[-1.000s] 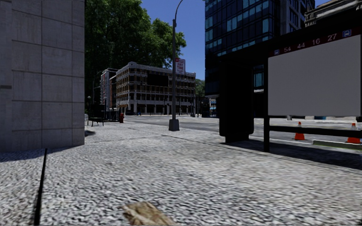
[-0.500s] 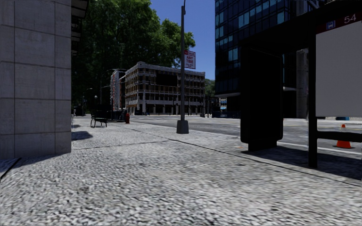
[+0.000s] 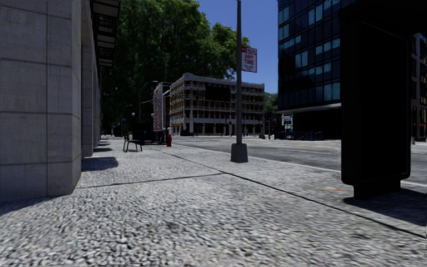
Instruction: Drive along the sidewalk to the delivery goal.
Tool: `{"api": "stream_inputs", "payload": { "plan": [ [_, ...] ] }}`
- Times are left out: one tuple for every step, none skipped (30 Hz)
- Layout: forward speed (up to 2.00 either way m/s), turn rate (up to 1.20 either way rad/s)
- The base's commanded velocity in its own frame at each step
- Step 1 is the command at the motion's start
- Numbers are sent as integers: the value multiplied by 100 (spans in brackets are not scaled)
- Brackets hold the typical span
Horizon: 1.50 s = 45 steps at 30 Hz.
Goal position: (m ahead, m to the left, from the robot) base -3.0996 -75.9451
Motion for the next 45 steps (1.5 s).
{"api": "stream_inputs", "payload": {
  "plan": [
    [200,38],
    [200,38],
    [200,39],
    [200,39],
    [200,40],
    [200,40],
    [200,40],
    [200,40],
    [200,40],
    [200,40],
    [200,40],
    [200,40],
    [200,41],
    [200,44],
    [200,46],
    [200,46],
    [200,47],
    [200,48],
    [200,48],
    [200,48],
    [200,48],
    [200,49],
    [200,49],
    [200,49],
    [200,49],
    [200,49],
    [200,49],
    [200,49],
    [200,49],
    [200,49],
    [200,49],
    [200,49],
    [200,49],
    [200,49],
    [200,49],
    [200,49],
    [200,49],
    [200,49],
    [200,49],
    [200,49],
    [200,49],
    [200,49],
    [200,49],
    [200,49],
    [200,49]
  ]
}}
